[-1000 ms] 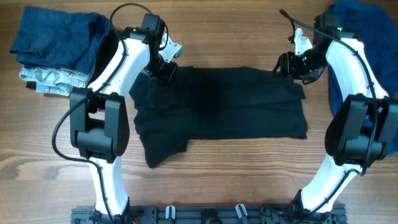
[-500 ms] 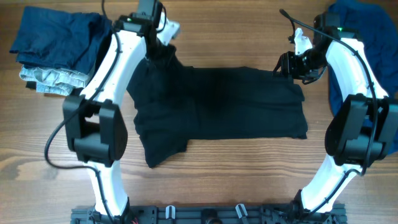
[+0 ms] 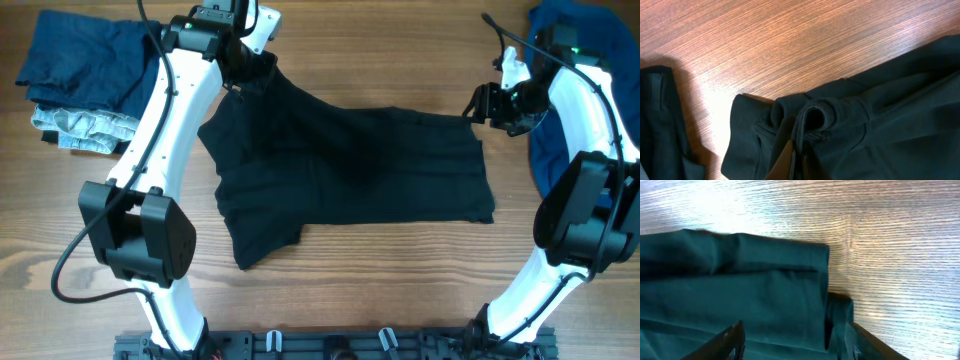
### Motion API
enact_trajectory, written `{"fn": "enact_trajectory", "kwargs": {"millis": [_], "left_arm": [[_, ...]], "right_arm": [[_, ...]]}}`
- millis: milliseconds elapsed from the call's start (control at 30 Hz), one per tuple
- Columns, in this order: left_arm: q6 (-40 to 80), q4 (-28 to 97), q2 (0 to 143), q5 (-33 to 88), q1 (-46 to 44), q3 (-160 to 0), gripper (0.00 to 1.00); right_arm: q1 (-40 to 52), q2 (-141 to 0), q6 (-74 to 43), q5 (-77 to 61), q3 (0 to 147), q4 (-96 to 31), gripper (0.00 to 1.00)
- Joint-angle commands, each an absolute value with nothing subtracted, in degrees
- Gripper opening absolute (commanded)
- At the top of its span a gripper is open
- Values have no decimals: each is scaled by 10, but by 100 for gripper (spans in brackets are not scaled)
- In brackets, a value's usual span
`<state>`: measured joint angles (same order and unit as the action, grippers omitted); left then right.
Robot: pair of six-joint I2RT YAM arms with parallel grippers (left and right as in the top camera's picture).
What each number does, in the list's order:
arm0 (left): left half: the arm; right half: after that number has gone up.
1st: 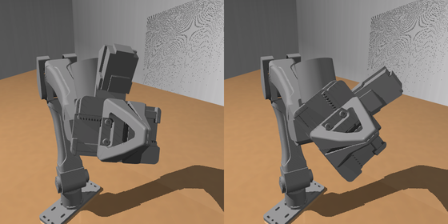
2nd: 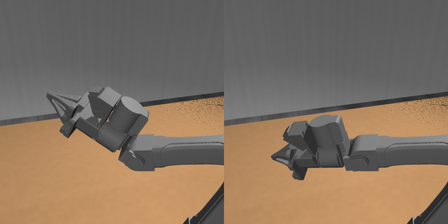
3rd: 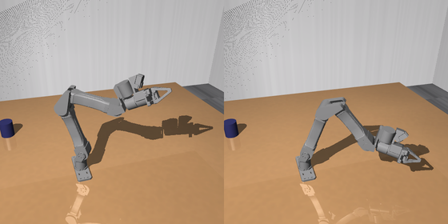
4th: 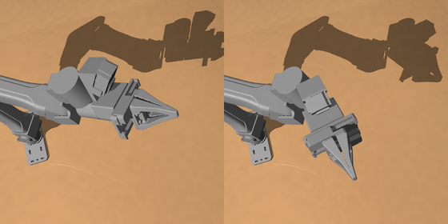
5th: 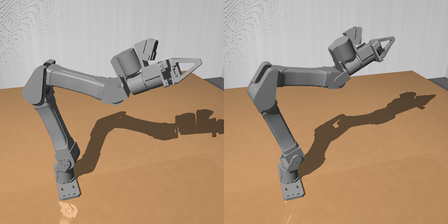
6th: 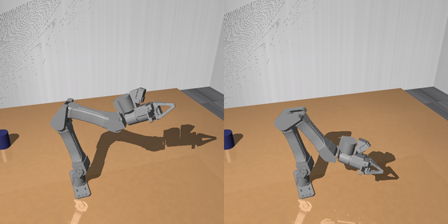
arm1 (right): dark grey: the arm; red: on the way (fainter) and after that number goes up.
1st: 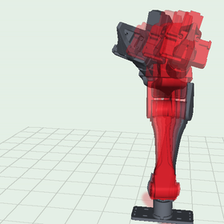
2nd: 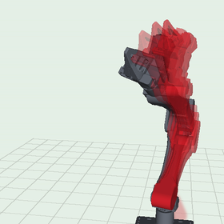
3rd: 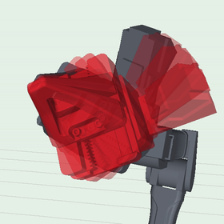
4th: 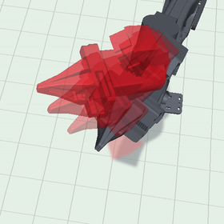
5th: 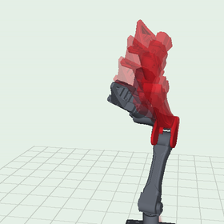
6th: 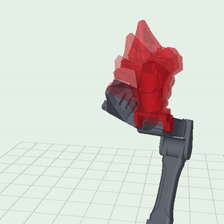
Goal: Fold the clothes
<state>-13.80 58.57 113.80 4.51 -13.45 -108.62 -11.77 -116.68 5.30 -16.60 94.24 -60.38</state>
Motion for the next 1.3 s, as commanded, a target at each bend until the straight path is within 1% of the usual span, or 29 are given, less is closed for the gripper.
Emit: {"fn": "enact_trajectory", "kwargs": {"millis": [0, 233, 333, 433, 733, 767, 800, 833, 867, 1033, 1267], "left_arm": [[-130, 586, 1129, 40, -137, -1096, 4], [-130, 588, 1129, 40, -137, -1096, 4], [-130, 588, 1129, 40, -137, -1096, 4], [-130, 590, 1129, 40, -137, -1096, 4], [-130, 590, 1129, 40, -137, -1096, 4], [-130, 590, 1129, 40, -137, -1096, 4], [-130, 590, 1129, 40, -137, -1096, 4], [-130, 590, 1129, 40, -137, -1096, 4], [-130, 590, 1129, 40, -137, -1096, 4], [-130, 590, 1129, 40, -137, -1096, 4], [-130, 582, 1126, 39, -136, -1096, 4]], "right_arm": [[-115, -1153, 53, -147, 925, -607, 64], [-115, -1153, 30, -150, 845, -584, 57], [-115, -1153, 31, -163, 836, -573, 55], [-115, -1153, 33, -183, 836, -563, 49], [-115, -1153, 52, -184, 836, -515, 48], [-115, -1153, 52, -184, 836, -512, 44], [-115, -1153, 51, -184, 836, -512, 33], [-115, -1153, 51, -185, 836, -513, 18], [-115, -1153, 52, -188, 836, -515, 5], [-115, -1150, 66, -241, 848, -535, 4], [-115, -1108, 81, -253, 970, -588, 4]]}}
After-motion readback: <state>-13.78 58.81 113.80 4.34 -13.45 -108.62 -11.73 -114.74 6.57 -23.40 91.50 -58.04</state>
